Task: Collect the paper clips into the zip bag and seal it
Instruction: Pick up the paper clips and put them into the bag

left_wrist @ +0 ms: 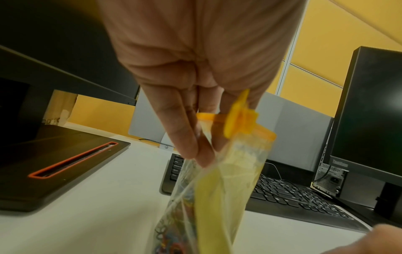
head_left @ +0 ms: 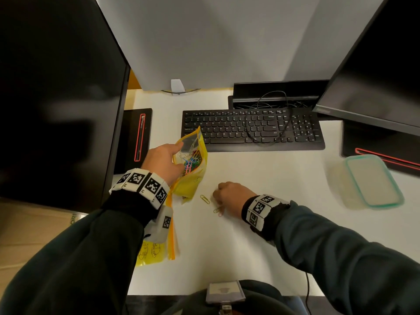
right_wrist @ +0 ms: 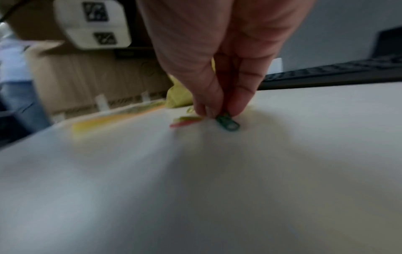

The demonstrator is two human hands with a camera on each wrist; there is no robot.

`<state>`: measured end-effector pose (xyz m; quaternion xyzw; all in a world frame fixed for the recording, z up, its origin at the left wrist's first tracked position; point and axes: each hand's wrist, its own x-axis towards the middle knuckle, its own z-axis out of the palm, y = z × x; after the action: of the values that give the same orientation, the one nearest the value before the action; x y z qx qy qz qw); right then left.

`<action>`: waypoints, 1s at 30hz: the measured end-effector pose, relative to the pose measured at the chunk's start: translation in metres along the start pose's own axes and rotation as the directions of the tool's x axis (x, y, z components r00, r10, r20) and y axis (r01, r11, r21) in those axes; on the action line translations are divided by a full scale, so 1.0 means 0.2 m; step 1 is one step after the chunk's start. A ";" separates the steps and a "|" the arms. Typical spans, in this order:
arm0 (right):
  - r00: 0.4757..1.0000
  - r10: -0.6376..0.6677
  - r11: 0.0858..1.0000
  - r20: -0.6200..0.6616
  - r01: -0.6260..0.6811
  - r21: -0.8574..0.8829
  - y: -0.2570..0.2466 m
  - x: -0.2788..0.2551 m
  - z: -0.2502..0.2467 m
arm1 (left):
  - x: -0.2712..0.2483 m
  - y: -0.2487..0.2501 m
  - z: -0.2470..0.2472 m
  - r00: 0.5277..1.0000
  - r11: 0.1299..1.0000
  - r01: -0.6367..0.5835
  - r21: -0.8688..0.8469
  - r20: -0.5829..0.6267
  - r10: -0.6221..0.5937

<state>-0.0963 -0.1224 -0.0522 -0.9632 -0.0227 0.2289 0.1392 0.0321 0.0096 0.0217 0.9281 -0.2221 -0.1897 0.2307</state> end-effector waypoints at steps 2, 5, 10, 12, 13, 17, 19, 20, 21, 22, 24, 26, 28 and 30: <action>0.993 0.109 0.981 -0.037 -0.101 0.166 0.03 -0.02 -0.02 | 0.00 0.00 0.00 1.000 1.000 0.002 0.003 0.000 -0.002; 0.939 0.303 0.870 -0.160 -0.204 0.449 0.09 -0.05 -0.06 | -0.01 0.01 -0.01 1.000 1.000 0.006 0.003 0.003 -0.006; 0.795 0.532 0.444 -0.292 0.032 0.896 0.05 -0.05 -0.36 | -0.02 0.02 0.00 1.000 1.000 -0.001 0.004 0.013 0.000; 0.809 0.468 0.474 -0.356 0.110 0.874 -0.01 -0.01 -0.47 | -0.01 0.02 0.00 1.000 1.000 -0.006 0.011 0.020 0.005; 0.825 0.427 0.521 -0.371 0.110 0.846 -0.04 0.01 -0.51 | -0.01 0.02 0.00 1.000 1.000 -0.010 0.016 0.022 0.009; 0.856 0.328 0.674 -0.400 0.085 0.734 -0.09 0.04 -0.51 | -0.01 0.02 -0.01 1.000 0.999 -0.027 0.041 0.016 0.027; 0.819 0.404 0.609 -0.407 0.091 0.788 -0.04 0.01 -0.45 | 0.00 0.01 -0.01 1.000 0.999 -0.024 0.031 0.011 0.023; 0.804 0.455 0.582 -0.382 0.056 0.811 0.00 -0.02 -0.40 | 0.00 0.01 -0.01 1.000 1.000 -0.019 0.020 0.010 0.018; 0.803 0.497 0.582 -0.329 -0.027 0.813 0.03 -0.05 -0.34 | 0.00 0.00 -0.01 1.000 1.000 -0.010 0.010 0.010 0.010; 0.816 0.516 0.619 -0.260 -0.146 0.772 0.06 -0.08 -0.28 | 0.00 -0.01 -0.02 1.000 1.000 -0.002 0.002 0.010 0.002; 0.869 0.489 0.754 -0.075 -0.379 0.536 0.07 -0.15 -0.13 | 0.01 -0.02 -0.02 1.000 1.000 0.005 -0.006 0.006 -0.005; 0.899 0.439 0.840 0.009 -0.414 0.351 0.05 -0.17 -0.01 | 0.02 -0.03 -0.03 1.000 1.000 0.006 -0.003 0.000 -0.006; 0.915 0.402 0.871 -0.020 -0.376 0.316 0.01 -0.17 0.04 | 0.02 -0.04 -0.03 1.000 1.000 0.009 0.001 -0.011 -0.009; 0.941 0.339 0.909 -0.024 -0.320 0.268 -0.02 -0.14 0.06 | 0.02 -0.05 -0.03 1.000 1.000 0.019 -0.002 -0.019 -0.019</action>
<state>-0.1260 -0.1184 -0.0499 -0.9339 0.1753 0.2163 0.2244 0.0405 0.0172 0.0210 0.9317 -0.2110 -0.1832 0.2319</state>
